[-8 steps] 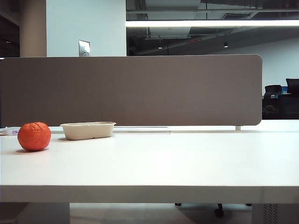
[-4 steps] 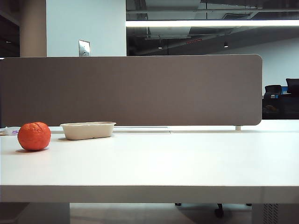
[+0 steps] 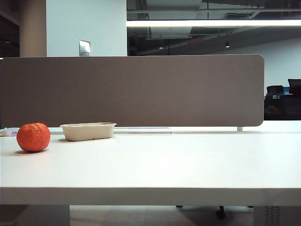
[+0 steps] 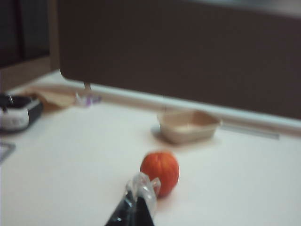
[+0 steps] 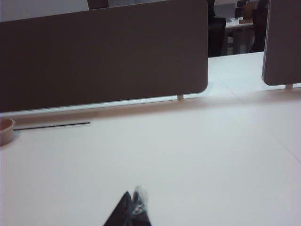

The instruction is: Pick up the orange and place it into the paper lunchbox.

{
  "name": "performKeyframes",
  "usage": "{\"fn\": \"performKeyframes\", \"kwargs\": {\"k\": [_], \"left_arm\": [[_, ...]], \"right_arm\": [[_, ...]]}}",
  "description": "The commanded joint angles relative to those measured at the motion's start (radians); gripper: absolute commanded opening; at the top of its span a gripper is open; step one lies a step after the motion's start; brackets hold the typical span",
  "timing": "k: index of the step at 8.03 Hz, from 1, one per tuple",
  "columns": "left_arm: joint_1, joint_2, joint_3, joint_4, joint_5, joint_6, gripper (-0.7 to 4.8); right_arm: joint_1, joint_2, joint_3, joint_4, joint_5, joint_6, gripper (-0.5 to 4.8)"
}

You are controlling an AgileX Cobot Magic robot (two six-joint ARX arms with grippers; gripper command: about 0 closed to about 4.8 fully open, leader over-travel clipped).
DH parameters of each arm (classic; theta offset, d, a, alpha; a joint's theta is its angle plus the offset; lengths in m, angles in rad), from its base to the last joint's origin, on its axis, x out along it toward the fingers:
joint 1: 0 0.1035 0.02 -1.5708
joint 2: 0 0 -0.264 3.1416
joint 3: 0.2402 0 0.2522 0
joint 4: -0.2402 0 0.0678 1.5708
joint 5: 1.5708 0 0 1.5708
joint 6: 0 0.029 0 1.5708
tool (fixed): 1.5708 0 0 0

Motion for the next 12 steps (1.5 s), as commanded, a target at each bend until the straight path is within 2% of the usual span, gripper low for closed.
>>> {"fn": "performKeyframes", "kwargs": {"k": [1, 4, 5, 6, 7, 9, 12], "left_arm": [[0.0, 0.103, 0.127, 0.014, -0.013, -0.009, -0.05], [0.0, 0.311, 0.289, 0.018, -0.013, 0.001, -0.05], [0.0, 1.02, 0.712, 0.174, 0.072, 0.01, -0.05], [0.007, 1.456, 0.814, 0.306, 0.121, 0.084, 2.63], [0.007, 1.557, 0.814, 0.331, 0.121, 0.119, 4.79], [0.014, 1.698, 0.814, 0.436, 0.111, 0.139, 4.79], [0.014, 1.81, 0.814, 0.454, 0.091, 0.14, 4.79]], "right_arm": [[0.002, 0.148, 0.161, -0.021, -0.014, -0.013, -0.06], [0.005, 0.342, 0.349, -0.016, -0.026, -0.013, -0.06], [0.299, 0.841, 0.793, -0.018, -0.242, -0.048, -0.06], [0.659, 0.951, 0.818, -0.122, -0.232, -0.096, -0.06], [0.667, 0.951, 0.818, -0.122, -0.232, -0.095, -0.06], [0.667, 0.951, 0.818, -0.122, -0.233, -0.092, -0.05], [0.667, 0.951, 0.818, -0.122, -0.235, -0.092, -0.05]]}}
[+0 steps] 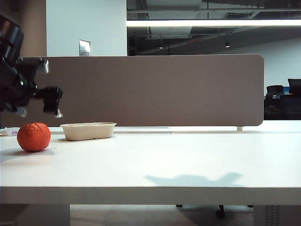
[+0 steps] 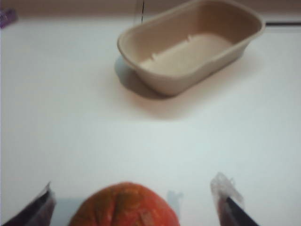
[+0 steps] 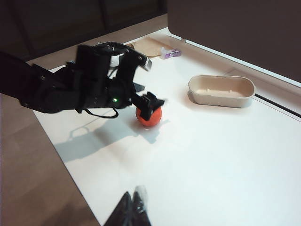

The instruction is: Pick up the orange and place it into the paper lunchbox.

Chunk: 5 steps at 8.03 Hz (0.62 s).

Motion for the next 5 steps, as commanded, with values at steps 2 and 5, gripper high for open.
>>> {"fn": "performKeyframes", "kwargs": {"k": [2, 5], "left_arm": [[0.002, 0.095, 0.005, 0.041, -0.022, 0.001, 4.79], [-0.002, 0.119, 0.014, 0.18, -0.017, -0.018, 1.43]], "right_arm": [[0.0, -0.002, 0.006, 0.013, -0.001, 0.0, -0.06], [0.0, -0.002, 0.006, 0.013, -0.001, 0.0, -0.05]]}}
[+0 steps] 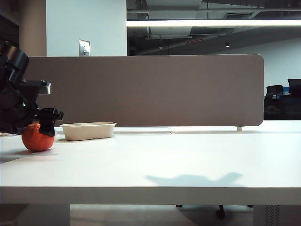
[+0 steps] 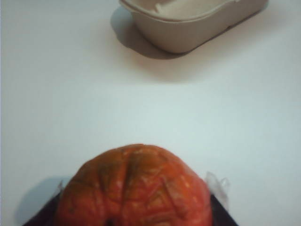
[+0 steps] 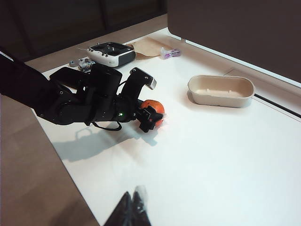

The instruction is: Pick up the orange and place it into the paper lunchbox.

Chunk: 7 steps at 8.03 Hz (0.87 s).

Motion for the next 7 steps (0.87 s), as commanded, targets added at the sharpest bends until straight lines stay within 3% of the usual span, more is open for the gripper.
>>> {"fn": "performKeyframes", "kwargs": {"k": [1, 2, 3, 5, 7], "left_arm": [[-0.027, -0.005, 0.143, 0.146, 0.04, -0.077, 1.43], [-0.047, 0.105, 0.466, 0.132, 0.042, -0.091, 1.43], [-0.047, 0.126, 0.501, 0.122, 0.042, -0.091, 1.43], [-0.048, 0.334, 0.785, 0.095, 0.042, -0.116, 1.43], [-0.048, 0.439, 0.92, 0.042, 0.042, -0.113, 1.43]], "right_arm": [[0.001, -0.002, 0.006, 0.013, -0.002, 0.0, -0.06], [0.001, -0.003, 0.006, 0.01, -0.006, 0.0, -0.06], [0.001, -0.003, 0.006, 0.01, -0.006, 0.0, -0.05], [0.001, -0.003, 0.006, 0.01, -0.005, 0.0, -0.06], [0.0, -0.003, 0.006, 0.01, -0.005, 0.0, -0.05]]}}
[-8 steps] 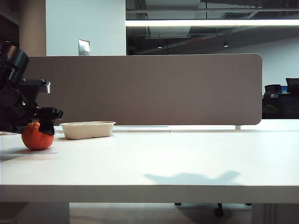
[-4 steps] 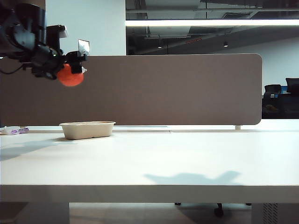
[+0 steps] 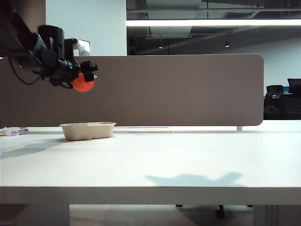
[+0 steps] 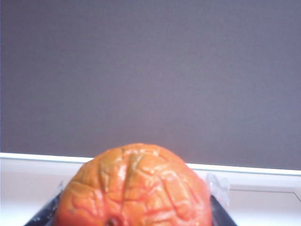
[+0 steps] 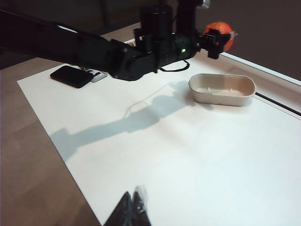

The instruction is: Pick up the orange and place it into the paper lunchbox.

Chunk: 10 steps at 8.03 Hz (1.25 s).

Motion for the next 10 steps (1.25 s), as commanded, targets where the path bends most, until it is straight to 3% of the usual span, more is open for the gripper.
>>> {"fn": "performKeyframes", "kwargs": {"k": [1, 2, 4, 5, 6, 10], "left_arm": [[0.0, 0.163, 0.2, -0.096, 0.003, -0.003, 1.43], [0.0, 0.27, 0.273, -0.171, -0.027, 0.005, 1.43], [0.0, 0.281, 0.273, -0.227, -0.027, 0.005, 1.58], [0.0, 0.281, 0.273, -0.224, -0.02, 0.005, 3.24], [-0.003, 0.28, 0.273, -0.224, -0.019, 0.004, 4.04], [-0.006, 0.215, 0.284, -0.242, -0.023, 0.005, 4.03]], "right_arm": [[-0.001, -0.003, 0.006, 0.014, -0.002, 0.0, -0.06], [-0.001, -0.003, 0.006, 0.015, 0.002, 0.0, -0.06], [-0.002, -0.003, 0.007, 0.018, 0.006, 0.0, -0.06], [-0.003, -0.003, 0.006, 0.018, 0.006, 0.0, -0.06], [-0.003, -0.003, 0.007, 0.018, 0.005, 0.0, -0.05], [-0.002, -0.004, 0.007, 0.022, 0.003, 0.0, -0.05]]}}
